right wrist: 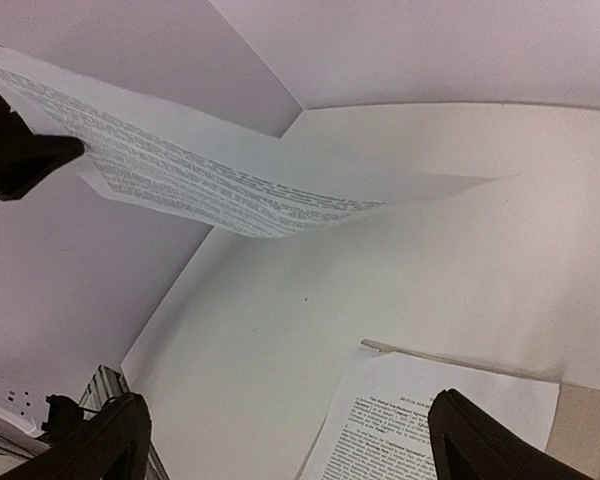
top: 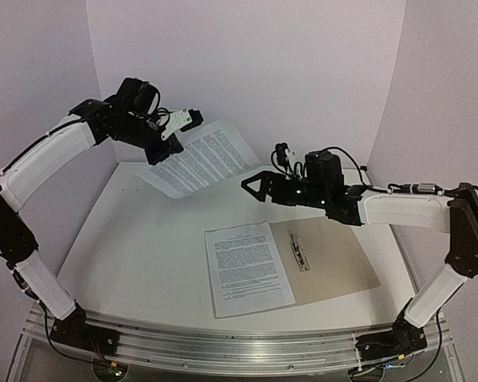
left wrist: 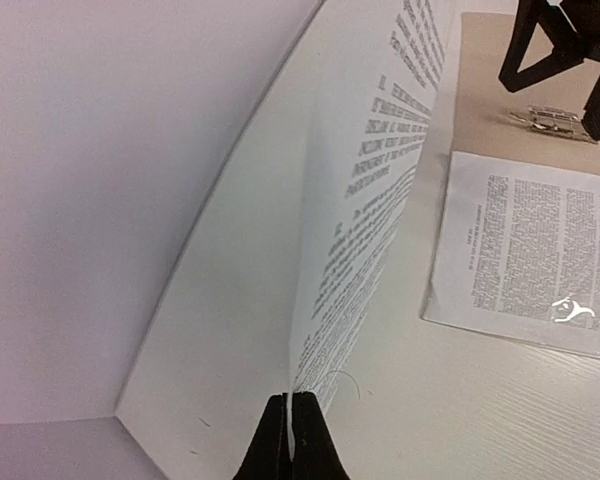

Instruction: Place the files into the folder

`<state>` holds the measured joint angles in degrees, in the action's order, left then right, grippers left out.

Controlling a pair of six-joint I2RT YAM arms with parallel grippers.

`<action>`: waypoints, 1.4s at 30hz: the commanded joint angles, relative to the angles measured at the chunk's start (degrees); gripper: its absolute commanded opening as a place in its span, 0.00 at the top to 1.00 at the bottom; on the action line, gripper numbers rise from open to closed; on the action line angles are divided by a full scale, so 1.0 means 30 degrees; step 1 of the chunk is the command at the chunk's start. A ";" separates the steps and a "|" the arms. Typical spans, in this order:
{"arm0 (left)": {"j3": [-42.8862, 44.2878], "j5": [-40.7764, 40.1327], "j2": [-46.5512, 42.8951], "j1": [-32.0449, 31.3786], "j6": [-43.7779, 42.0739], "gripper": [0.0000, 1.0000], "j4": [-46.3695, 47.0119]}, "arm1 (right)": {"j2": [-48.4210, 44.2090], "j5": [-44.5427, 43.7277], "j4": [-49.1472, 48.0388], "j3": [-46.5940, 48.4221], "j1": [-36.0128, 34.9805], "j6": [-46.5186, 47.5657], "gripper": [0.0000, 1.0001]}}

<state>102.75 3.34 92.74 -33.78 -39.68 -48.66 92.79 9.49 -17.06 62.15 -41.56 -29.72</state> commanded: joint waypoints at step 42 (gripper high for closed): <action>0.8091 0.7357 -0.0478 -0.0253 0.6115 1.00 0.0397 | 0.2919 1.1236 -1.6260 0.5087 0.1720 0.4201 0.43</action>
<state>127.73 25.34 92.20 -34.46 -23.94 -50.71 99.61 37.89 -62.89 73.40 -36.10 -12.25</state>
